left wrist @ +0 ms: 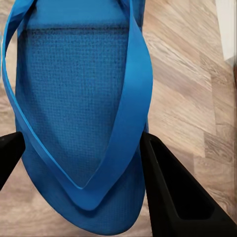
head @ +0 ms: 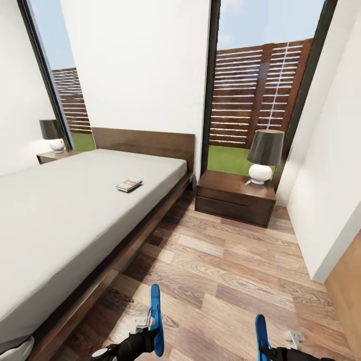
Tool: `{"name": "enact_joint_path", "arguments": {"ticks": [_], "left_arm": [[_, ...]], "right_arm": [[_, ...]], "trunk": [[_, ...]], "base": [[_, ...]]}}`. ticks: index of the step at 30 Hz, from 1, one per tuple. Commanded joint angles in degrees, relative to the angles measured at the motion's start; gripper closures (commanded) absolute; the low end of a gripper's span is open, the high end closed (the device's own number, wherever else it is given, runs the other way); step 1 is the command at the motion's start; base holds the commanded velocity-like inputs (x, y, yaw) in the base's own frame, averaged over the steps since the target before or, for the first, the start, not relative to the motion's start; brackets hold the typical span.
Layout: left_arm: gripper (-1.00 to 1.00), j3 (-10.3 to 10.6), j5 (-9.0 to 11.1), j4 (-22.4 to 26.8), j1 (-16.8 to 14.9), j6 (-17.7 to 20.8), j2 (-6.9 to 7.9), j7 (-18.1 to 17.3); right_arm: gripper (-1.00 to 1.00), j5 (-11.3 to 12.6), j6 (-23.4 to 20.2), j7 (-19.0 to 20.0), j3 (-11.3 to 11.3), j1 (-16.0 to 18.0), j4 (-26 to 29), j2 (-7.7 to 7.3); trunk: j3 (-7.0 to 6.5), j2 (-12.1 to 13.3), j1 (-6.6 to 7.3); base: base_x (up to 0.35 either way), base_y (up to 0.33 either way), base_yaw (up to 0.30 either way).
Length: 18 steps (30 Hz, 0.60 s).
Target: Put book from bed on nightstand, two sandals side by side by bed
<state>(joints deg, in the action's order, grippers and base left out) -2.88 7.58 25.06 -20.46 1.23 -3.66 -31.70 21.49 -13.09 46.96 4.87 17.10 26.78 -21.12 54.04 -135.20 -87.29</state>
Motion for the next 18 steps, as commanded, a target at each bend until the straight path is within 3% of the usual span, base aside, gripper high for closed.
{"name": "enact_joint_path", "arguments": {"ticks": [1,18], "left_arm": [[1.0,-0.28,0.07,-0.01,-0.02,0.09,-0.03,-0.28],[1.0,-0.29,0.07,-0.01,-0.02,0.09,-0.03,-0.29]], "right_arm": [[1.0,0.6,-0.51,-0.02,0.32,0.04,0.02,-0.06],[1.0,0.59,-0.47,-0.02,0.32,0.04,0.02,-0.06]], "trunk": [[0.0,-0.02,0.01],[-0.94,-0.02,0.01]], "base": [[0.0,0.0,-0.253],[0.0,0.0,-0.253]]}}
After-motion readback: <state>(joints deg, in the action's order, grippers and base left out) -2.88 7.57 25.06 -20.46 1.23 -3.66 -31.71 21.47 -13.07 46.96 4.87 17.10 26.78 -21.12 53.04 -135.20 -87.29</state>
